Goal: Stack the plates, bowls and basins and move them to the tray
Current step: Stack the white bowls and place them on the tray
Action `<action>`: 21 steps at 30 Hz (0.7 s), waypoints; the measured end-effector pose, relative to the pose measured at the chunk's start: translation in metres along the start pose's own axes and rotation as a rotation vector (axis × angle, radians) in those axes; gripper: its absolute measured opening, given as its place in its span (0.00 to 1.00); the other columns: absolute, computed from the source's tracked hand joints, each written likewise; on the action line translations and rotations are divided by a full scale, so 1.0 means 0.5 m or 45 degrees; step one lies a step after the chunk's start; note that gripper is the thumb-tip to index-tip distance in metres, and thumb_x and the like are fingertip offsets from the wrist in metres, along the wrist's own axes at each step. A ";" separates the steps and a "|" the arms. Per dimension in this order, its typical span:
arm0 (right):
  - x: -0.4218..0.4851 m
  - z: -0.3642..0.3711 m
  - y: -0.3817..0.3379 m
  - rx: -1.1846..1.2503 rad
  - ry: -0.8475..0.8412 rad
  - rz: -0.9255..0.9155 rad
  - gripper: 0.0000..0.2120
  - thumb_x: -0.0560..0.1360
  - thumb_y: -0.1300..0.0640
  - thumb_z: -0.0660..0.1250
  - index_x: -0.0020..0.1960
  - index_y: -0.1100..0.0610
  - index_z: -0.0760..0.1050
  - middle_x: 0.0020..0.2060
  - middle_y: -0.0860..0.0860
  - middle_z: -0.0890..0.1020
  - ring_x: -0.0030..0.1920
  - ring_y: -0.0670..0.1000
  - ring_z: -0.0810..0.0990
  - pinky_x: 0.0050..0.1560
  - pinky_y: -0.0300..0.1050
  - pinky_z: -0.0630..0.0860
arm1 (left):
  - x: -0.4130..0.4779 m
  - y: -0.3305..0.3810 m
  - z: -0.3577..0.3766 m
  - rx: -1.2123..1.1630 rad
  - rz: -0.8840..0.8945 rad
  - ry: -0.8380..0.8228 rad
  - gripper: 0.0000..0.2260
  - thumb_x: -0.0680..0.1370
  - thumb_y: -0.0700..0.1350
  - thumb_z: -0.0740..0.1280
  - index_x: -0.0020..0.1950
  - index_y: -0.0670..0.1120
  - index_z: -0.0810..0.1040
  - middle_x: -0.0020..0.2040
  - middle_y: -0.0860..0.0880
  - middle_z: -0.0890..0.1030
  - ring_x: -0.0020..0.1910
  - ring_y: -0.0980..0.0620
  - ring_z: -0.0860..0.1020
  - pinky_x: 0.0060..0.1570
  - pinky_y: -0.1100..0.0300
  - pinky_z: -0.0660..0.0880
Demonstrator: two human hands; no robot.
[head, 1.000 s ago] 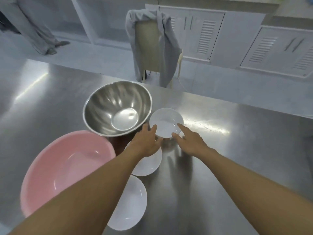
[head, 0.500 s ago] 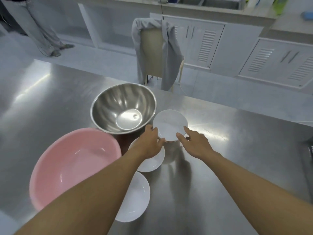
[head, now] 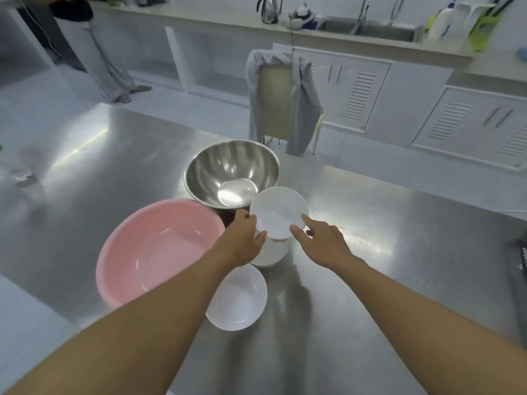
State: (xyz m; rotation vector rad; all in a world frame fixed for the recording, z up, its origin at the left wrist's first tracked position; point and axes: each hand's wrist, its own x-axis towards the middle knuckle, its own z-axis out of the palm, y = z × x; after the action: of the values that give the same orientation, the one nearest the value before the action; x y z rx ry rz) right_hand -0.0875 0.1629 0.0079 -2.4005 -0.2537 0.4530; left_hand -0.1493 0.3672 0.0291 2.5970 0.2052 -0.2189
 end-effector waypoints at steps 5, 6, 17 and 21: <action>-0.011 0.043 -0.009 -0.001 -0.039 0.025 0.35 0.75 0.30 0.57 0.76 0.48 0.68 0.67 0.52 0.79 0.68 0.53 0.75 0.60 0.47 0.69 | -0.024 -0.040 0.009 0.064 -0.046 -0.021 0.16 0.81 0.51 0.62 0.59 0.39 0.73 0.64 0.44 0.67 0.54 0.43 0.76 0.59 0.49 0.73; -0.012 0.048 -0.009 -0.006 -0.042 0.030 0.34 0.75 0.31 0.57 0.75 0.48 0.69 0.67 0.52 0.79 0.68 0.53 0.75 0.61 0.47 0.69 | -0.025 -0.045 0.012 0.076 -0.057 -0.038 0.16 0.81 0.51 0.62 0.58 0.38 0.73 0.64 0.43 0.67 0.53 0.43 0.76 0.59 0.49 0.73; -0.020 0.074 -0.016 -0.088 0.035 0.035 0.18 0.77 0.46 0.62 0.39 0.57 0.83 0.30 0.52 0.79 0.41 0.55 0.75 0.37 0.44 0.70 | -0.021 -0.069 0.029 0.148 -0.109 -0.176 0.17 0.81 0.51 0.62 0.59 0.38 0.74 0.64 0.41 0.68 0.57 0.42 0.76 0.61 0.51 0.71; -0.009 0.072 -0.029 -0.133 0.149 0.080 0.23 0.76 0.50 0.66 0.25 0.59 0.72 0.21 0.51 0.71 0.29 0.52 0.71 0.29 0.42 0.66 | -0.013 -0.068 0.029 0.125 -0.116 -0.203 0.18 0.80 0.51 0.62 0.60 0.38 0.72 0.65 0.41 0.69 0.60 0.41 0.75 0.62 0.48 0.71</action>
State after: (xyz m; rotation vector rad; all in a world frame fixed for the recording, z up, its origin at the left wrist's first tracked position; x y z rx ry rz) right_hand -0.1064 0.1936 -0.0069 -2.5330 -0.1538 0.3331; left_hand -0.1639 0.3882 0.0015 2.6537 0.2619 -0.4783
